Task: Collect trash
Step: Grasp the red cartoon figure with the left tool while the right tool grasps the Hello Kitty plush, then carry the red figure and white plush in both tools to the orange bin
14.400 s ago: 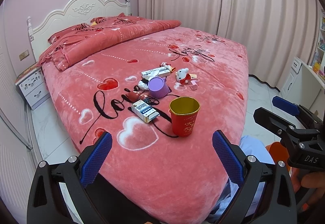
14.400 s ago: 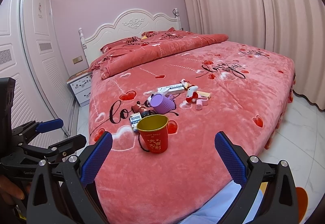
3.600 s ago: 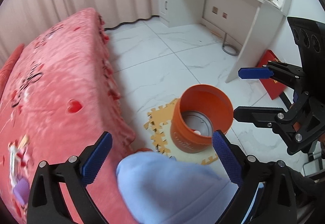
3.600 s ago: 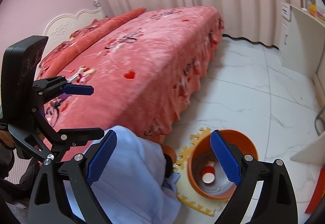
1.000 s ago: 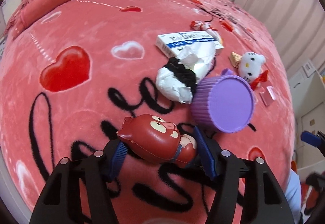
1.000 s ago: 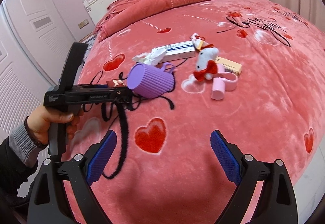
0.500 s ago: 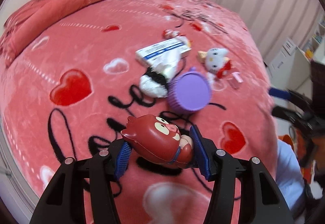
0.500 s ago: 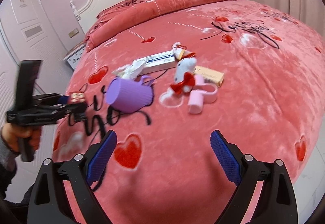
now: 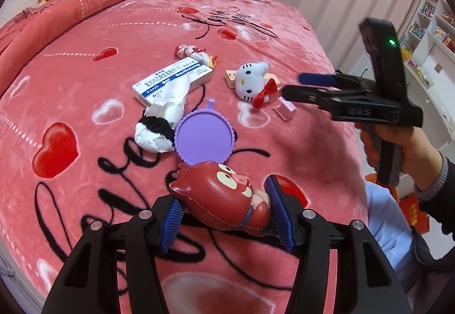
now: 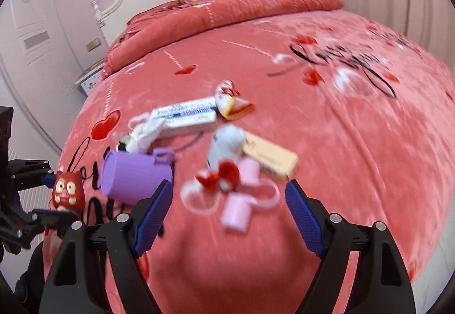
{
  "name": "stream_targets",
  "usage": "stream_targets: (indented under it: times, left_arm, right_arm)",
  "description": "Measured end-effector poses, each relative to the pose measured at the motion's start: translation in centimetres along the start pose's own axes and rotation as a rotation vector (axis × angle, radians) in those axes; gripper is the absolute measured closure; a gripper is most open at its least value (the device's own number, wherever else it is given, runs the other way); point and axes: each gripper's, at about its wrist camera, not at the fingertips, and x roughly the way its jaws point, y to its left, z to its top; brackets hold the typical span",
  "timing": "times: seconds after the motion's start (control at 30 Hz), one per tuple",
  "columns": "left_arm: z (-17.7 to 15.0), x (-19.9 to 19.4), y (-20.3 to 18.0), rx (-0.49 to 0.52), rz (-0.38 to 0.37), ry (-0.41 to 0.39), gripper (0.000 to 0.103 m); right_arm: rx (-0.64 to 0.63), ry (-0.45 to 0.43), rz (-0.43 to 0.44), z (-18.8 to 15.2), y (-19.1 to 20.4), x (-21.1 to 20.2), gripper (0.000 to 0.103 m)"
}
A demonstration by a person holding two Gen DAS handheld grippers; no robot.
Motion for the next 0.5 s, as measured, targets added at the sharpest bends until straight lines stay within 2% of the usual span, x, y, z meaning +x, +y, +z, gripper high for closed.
stream_targets:
  times: [0.07,0.13,0.2,0.33,0.5]
  left_arm:
    - [0.1,0.1,0.2,0.001,0.002,-0.001,0.046]
    - [0.2,0.3,0.4,0.007,-0.005,0.002,0.046]
    - [0.4,0.4,0.6,0.011,-0.004,0.003,0.046]
    - [0.4,0.5,1.3,0.008,-0.008,0.002,0.046]
    - [0.2,0.5,1.6,-0.006,-0.012,0.001,0.046]
  right_arm:
    - [-0.029,0.001,0.001,0.9,0.3,1.1,0.041]
    - [-0.041,0.016,-0.020,1.6,0.3,2.3,0.044]
    - [-0.022,0.026,-0.002,2.0,-0.1,3.3,0.050]
    - [-0.058,0.058,-0.004,2.5,0.1,5.2,0.072]
    - [-0.054,0.032,0.006,2.3,0.4,4.6,0.077]
